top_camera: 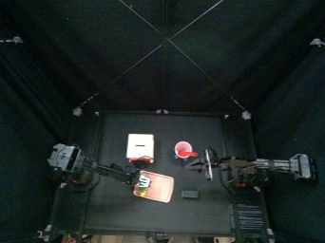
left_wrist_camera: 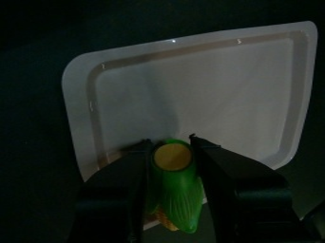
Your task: Grab corn
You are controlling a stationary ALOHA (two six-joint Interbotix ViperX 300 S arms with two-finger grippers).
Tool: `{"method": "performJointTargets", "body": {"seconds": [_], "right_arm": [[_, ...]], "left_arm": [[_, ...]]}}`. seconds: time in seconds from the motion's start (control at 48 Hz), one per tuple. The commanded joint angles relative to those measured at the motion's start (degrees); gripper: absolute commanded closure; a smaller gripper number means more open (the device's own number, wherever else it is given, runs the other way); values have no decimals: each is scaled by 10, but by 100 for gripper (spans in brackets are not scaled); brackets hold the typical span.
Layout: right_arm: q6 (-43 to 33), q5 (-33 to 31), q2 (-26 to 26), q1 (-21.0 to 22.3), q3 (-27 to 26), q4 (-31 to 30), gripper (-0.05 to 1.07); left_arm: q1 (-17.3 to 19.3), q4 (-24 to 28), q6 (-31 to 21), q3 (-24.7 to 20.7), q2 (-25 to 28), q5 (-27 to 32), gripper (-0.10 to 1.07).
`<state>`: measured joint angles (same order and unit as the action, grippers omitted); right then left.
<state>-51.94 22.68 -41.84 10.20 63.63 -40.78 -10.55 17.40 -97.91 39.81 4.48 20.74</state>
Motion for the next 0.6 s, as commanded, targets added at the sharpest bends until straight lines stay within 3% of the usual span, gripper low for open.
{"method": "performJointTargets", "body": {"seconds": [0.0, 0.583], "right_arm": [[2, 4, -1, 1, -5, 1, 52], [1, 4, -2, 1, -5, 1, 52]], "left_arm": [[1, 1, 0, -4, -19, -1, 31], [-1, 1, 1, 7, -59, 7, 31]]}}
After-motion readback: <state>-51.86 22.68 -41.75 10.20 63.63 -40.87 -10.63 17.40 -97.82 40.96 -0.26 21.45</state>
